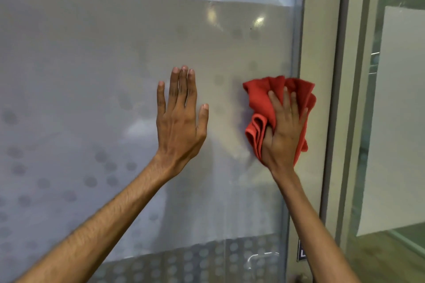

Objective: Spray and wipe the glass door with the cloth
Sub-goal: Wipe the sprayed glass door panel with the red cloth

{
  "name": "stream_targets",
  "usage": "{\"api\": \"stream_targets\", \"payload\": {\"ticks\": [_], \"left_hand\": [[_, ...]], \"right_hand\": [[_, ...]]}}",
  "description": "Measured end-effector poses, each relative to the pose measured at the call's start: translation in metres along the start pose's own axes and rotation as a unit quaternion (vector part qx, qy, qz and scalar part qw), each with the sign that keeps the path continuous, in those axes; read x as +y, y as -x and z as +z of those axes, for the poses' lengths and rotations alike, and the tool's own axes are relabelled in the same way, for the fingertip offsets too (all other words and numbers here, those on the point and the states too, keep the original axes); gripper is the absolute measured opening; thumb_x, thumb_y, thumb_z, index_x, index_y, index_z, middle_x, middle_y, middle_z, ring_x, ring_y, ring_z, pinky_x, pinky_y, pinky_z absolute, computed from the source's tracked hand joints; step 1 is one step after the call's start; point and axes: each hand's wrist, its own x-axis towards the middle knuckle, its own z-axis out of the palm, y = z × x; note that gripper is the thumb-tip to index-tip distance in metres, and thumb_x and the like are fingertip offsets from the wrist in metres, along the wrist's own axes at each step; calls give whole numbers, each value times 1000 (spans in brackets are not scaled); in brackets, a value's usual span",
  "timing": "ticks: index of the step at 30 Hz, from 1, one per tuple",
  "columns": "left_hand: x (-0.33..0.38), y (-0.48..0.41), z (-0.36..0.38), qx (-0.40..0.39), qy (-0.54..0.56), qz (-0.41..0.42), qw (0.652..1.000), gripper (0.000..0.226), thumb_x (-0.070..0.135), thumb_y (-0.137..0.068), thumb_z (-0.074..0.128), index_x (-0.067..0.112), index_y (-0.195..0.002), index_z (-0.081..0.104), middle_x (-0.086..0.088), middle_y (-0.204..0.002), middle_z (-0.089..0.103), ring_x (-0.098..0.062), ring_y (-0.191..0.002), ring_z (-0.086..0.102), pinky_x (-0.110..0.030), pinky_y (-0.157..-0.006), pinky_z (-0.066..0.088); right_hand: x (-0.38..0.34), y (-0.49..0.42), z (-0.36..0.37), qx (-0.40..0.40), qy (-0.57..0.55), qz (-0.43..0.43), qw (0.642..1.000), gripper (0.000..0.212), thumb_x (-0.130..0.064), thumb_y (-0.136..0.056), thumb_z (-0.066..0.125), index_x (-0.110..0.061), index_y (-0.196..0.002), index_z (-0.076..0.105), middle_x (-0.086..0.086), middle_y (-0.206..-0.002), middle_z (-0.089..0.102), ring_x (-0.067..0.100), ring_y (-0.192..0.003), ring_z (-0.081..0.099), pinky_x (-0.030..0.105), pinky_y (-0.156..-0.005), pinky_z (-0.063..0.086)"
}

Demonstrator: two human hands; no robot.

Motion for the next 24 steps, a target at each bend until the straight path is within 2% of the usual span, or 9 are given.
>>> {"api": "stream_targets", "payload": {"ticks": [6,12,16,24], "left_hand": [[-1,44,-7,-24,20,-26,999,67,23,-99,43,0,-154,15,-18,-163,11,-24,-152,0,-49,-124,-1],[-22,97,-19,-52,-4,-38,998,64,23,-100,37,1,-154,12,-13,-163,1,-22,-152,-5,-49,-123,-5],[-42,116,-30,-68,-24,-48,996,62,24,-101,32,1,-154,10,-12,-163,1,-24,-152,-3,-49,-122,-6],[-90,122,-55,-70,-74,-73,992,62,24,-102,30,3,-155,6,-9,-163,-1,-21,-152,-7,-49,-121,-8]], "right_hand": [[9,84,-9,-40,31,4,999,72,-11,-75,51,-18,-147,44,16,-157,37,35,-150,26,63,-120,15],[-23,141,-1,-39,41,87,995,74,-18,-70,50,-22,-143,48,14,-158,37,34,-150,26,67,-117,18],[-58,148,14,-37,46,122,991,73,-23,-72,52,-28,-145,46,11,-160,34,31,-151,23,63,-120,11],[-122,132,42,-38,35,83,995,70,-31,-74,53,-27,-144,51,10,-159,36,32,-150,26,67,-118,10]]}}
